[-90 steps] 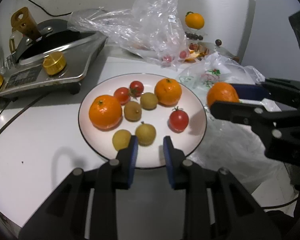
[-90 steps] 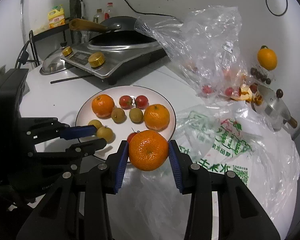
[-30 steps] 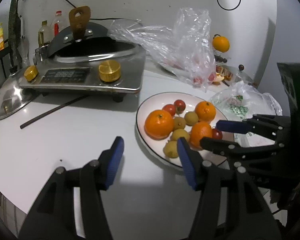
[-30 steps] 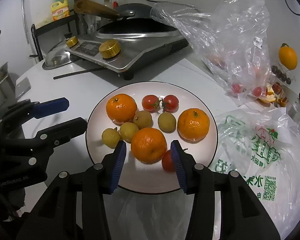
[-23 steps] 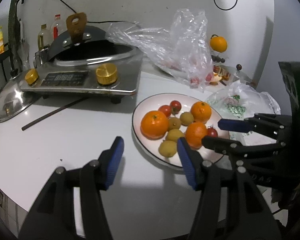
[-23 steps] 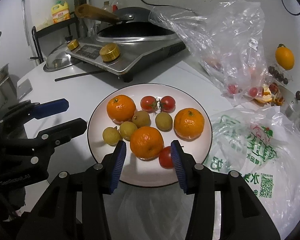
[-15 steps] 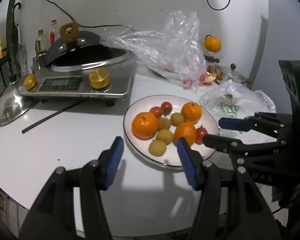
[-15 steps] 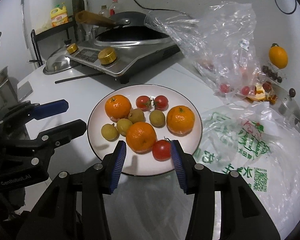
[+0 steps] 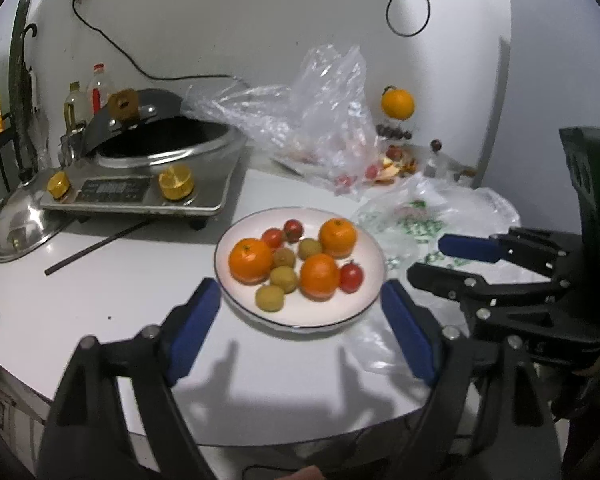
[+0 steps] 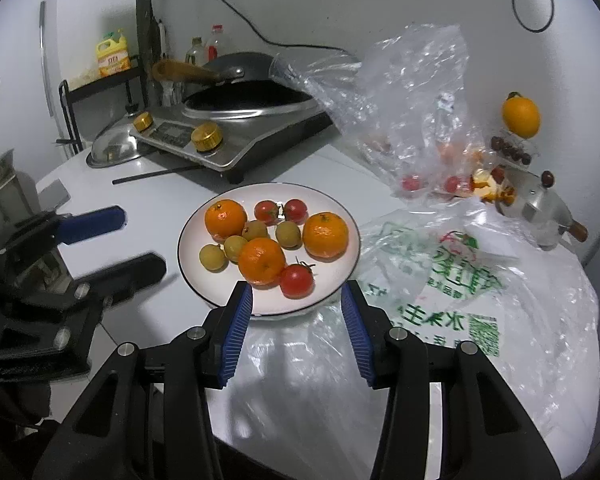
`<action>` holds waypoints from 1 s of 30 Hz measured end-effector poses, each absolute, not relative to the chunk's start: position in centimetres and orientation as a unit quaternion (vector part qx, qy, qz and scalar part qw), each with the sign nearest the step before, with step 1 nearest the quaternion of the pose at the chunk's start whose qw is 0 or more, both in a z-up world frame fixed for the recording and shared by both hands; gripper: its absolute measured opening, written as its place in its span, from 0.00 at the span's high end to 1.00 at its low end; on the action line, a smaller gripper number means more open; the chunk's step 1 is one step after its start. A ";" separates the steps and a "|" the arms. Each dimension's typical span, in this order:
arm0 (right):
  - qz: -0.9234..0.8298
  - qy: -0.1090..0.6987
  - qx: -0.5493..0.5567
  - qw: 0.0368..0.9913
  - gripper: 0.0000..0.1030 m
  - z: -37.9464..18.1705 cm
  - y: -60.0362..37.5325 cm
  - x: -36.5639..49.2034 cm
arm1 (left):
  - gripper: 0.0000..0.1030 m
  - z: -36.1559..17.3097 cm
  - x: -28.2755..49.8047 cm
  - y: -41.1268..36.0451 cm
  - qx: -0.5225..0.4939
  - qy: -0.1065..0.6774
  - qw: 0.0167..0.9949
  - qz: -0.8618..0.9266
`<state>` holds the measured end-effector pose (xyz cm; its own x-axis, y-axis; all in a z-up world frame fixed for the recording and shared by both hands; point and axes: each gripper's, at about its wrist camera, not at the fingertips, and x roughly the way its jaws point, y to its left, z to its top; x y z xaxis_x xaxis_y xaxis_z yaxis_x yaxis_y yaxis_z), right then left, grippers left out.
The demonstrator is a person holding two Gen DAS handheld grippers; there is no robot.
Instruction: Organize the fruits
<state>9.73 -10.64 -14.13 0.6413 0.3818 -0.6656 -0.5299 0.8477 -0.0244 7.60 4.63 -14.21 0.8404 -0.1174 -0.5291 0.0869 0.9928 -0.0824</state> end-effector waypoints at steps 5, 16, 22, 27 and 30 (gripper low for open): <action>0.242 0.319 -0.093 0.912 0.52 -12.7 -12.4 8.3 | 0.18 -13.1 6.4 3.5 -0.016 0.264 0.963 -0.054; 0.216 0.260 -0.065 0.939 0.40 -8.8 -16.2 5.0 | 0.18 -9.5 3.8 1.3 0.003 0.228 0.972 -0.061; 0.204 0.221 -0.058 0.952 0.40 -6.0 -17.8 3.2 | 0.18 -6.9 2.3 0.6 0.009 0.197 0.978 -0.063; 0.194 0.188 -0.058 0.961 0.40 -3.8 -18.4 1.7 | 0.18 -4.7 1.2 0.1 0.019 0.170 0.983 -0.063; 0.190 0.176 -0.058 0.964 0.40 -2.9 -18.7 1.1 | 0.18 -3.4 0.7 -0.2 0.028 0.157 0.985 -0.063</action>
